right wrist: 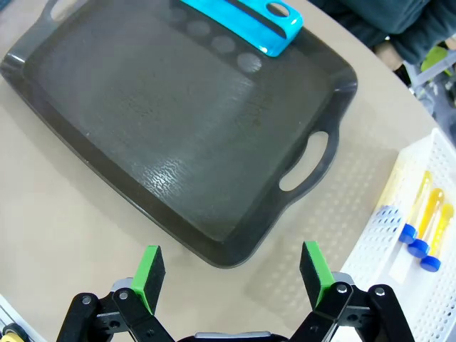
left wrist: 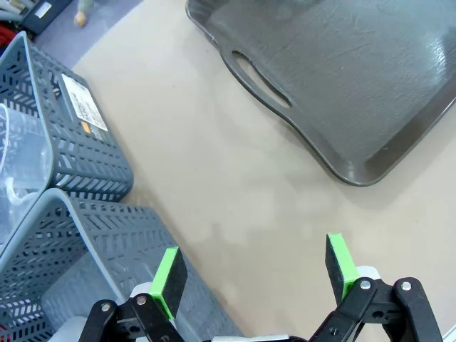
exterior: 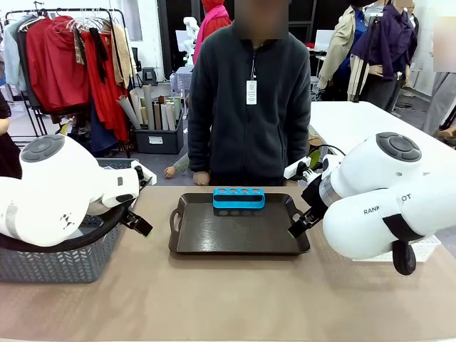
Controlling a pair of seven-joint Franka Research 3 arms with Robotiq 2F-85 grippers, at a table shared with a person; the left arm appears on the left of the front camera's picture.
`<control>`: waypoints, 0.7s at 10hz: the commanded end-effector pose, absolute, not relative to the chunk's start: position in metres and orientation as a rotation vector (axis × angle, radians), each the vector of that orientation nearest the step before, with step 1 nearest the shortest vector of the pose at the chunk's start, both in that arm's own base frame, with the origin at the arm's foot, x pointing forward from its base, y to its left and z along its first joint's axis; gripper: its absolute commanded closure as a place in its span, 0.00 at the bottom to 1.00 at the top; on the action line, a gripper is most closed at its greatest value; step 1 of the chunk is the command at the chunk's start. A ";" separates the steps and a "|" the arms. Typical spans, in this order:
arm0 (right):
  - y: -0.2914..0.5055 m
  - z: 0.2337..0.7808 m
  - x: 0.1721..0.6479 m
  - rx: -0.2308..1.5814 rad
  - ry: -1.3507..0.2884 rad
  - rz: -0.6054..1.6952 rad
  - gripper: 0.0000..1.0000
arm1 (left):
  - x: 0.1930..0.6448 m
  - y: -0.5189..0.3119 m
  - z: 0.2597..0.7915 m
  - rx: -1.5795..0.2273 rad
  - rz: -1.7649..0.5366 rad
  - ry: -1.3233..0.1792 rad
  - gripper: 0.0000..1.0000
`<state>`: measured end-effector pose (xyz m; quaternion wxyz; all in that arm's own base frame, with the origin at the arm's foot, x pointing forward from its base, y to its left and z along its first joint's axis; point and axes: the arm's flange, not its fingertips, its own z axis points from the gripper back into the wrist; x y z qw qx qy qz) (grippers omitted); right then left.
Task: Prepare the laboratory tools.
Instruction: Pick up one Small flask and place it on the Handle tray.
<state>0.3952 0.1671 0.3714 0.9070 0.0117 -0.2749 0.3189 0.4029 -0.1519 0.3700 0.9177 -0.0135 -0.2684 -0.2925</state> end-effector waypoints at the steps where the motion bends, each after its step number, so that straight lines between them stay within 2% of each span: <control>1: 0.167 0.371 0.395 0.024 -0.568 0.658 0.00 | 0.403 -0.152 0.370 -0.028 -0.601 -0.552 0.00; 7: 0.177 0.381 0.388 -0.128 -0.554 0.674 0.00 | 0.396 -0.154 0.399 -0.168 -0.680 -0.449 0.00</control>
